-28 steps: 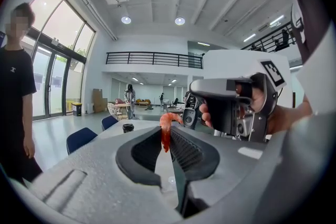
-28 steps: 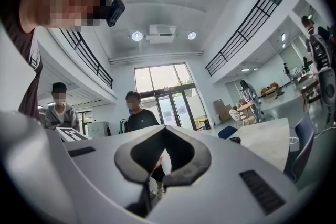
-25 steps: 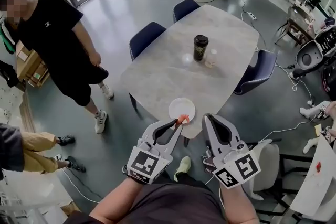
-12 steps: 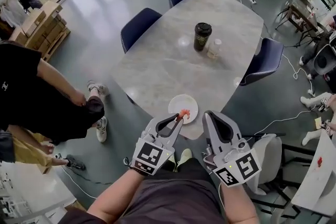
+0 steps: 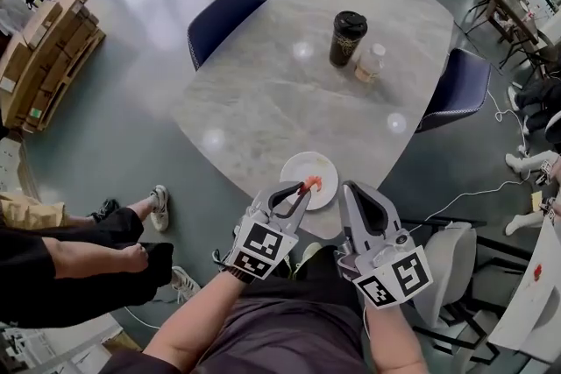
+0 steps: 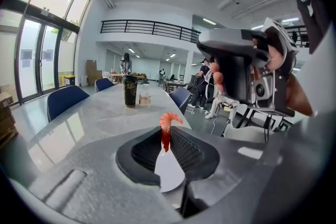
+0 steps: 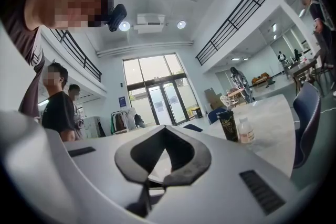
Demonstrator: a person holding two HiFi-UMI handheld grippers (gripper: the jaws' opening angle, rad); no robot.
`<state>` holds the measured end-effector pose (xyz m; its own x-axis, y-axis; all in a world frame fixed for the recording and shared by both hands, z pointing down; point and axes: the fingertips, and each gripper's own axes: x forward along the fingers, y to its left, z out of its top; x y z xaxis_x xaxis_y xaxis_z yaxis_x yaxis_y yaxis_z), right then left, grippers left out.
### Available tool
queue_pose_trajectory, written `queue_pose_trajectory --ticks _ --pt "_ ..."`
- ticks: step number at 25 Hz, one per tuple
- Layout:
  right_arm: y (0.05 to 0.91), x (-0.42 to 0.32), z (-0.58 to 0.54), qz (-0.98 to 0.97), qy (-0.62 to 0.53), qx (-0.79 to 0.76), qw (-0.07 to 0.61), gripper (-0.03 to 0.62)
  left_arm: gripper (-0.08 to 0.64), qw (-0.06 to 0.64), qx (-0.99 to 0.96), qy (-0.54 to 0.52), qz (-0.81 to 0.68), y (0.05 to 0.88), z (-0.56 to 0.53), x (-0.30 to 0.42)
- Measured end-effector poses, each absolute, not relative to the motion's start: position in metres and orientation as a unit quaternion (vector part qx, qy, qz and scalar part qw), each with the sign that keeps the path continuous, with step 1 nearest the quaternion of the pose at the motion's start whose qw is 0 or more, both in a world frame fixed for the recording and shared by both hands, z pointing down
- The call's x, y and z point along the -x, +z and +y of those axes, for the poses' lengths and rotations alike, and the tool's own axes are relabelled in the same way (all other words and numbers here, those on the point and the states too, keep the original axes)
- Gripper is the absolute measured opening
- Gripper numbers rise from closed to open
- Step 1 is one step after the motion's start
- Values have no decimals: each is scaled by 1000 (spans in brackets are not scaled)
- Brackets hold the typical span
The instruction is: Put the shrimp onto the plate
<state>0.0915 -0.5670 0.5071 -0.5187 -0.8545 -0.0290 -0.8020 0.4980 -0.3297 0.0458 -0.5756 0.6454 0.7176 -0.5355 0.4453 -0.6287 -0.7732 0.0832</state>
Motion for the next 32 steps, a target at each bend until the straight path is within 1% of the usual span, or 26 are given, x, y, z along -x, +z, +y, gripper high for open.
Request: queue_pose_trajectory --ticks 4,12,24,32 --pt "528 -93 -577 861 -139 480 95 2 55 119 -915 221 -316 679 -583 -49" --pt "556 -99 -591 859 -142 483 92 2 55 131 -900 293 -294 735 -595 -57" --pt "574 -106 -598 858 -151 480 101 2 55 114 -879 373 -275 774 -600 -66" --pt "578 -114 -596 856 -157 481 106 2 55 109 -871 392 -275 784 -602 -68"
